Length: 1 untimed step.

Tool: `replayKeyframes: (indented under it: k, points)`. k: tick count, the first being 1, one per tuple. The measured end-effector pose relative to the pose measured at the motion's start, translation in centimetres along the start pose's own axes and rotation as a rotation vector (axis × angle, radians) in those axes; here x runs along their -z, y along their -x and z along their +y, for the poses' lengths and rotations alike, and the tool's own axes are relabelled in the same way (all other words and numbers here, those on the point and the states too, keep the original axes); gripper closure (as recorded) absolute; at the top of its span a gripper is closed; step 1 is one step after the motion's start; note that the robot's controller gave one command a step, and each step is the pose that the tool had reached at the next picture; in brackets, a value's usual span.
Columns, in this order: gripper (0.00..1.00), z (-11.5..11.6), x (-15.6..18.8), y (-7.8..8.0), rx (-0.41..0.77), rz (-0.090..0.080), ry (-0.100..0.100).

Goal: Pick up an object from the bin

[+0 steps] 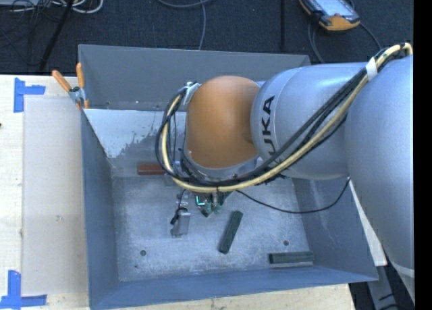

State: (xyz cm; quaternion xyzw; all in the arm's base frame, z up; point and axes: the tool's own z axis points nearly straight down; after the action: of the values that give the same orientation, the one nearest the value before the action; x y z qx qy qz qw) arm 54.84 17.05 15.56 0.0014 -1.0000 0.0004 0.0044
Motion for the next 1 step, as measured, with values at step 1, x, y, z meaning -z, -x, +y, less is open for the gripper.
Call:
replayKeyframes:
  k: [1]
  points:
    - [0.00,-0.06,0.43,0.19,-0.003,-0.007,0.001]
